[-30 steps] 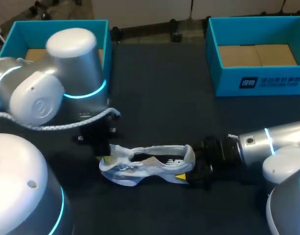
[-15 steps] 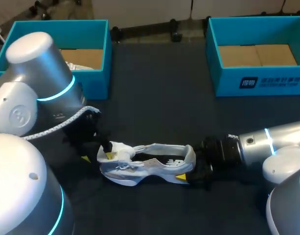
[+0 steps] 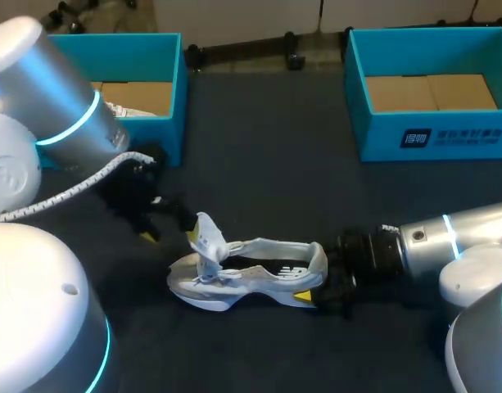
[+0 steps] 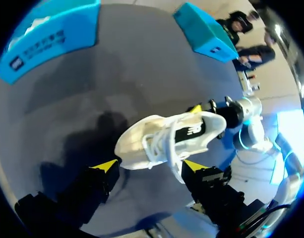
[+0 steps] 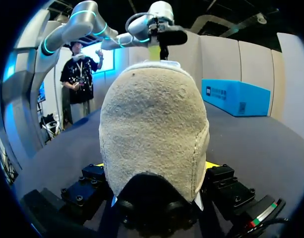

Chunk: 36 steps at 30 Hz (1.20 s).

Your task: Take the shoe out of the shoebox, open the shoe tongue, remove and reinsert the insole, then place the shoe into the shoebox

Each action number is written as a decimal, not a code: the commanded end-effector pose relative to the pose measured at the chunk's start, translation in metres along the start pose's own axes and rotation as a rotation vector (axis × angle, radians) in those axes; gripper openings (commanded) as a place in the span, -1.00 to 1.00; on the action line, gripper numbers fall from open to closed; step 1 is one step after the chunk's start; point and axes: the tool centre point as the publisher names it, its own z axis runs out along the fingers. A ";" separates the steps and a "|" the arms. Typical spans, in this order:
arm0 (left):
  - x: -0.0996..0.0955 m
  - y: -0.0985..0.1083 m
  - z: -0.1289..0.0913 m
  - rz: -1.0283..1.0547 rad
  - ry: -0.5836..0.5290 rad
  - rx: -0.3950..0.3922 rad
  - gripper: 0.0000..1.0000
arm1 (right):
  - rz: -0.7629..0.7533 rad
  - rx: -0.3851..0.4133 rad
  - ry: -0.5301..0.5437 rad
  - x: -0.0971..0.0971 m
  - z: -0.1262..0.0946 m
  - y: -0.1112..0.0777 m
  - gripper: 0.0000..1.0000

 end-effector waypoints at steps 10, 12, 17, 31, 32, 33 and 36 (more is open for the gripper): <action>0.050 -0.021 -0.036 0.322 -0.165 -0.061 -1.00 | 0.000 0.002 -0.001 0.001 0.000 0.000 -1.00; 0.056 -0.021 -0.039 0.398 -0.185 -0.103 -1.00 | 0.000 0.002 -0.001 0.001 0.000 0.000 -1.00; 0.071 -0.021 -0.043 0.570 -0.179 -0.214 -1.00 | 0.000 0.002 -0.001 0.001 0.000 0.000 -1.00; 0.114 -0.026 -0.026 0.841 -0.126 -0.498 -1.00 | 0.000 0.002 -0.001 0.001 0.000 0.000 -1.00; 0.114 -0.026 -0.026 0.841 -0.126 -0.498 -1.00 | 0.000 0.002 -0.001 0.001 0.000 0.000 -1.00; 0.114 -0.026 -0.026 0.841 -0.126 -0.498 -1.00 | 0.000 0.002 -0.001 0.001 0.000 0.000 -1.00; 0.114 -0.026 -0.026 0.841 -0.126 -0.498 -1.00 | 0.000 0.002 -0.001 0.001 0.000 0.000 -1.00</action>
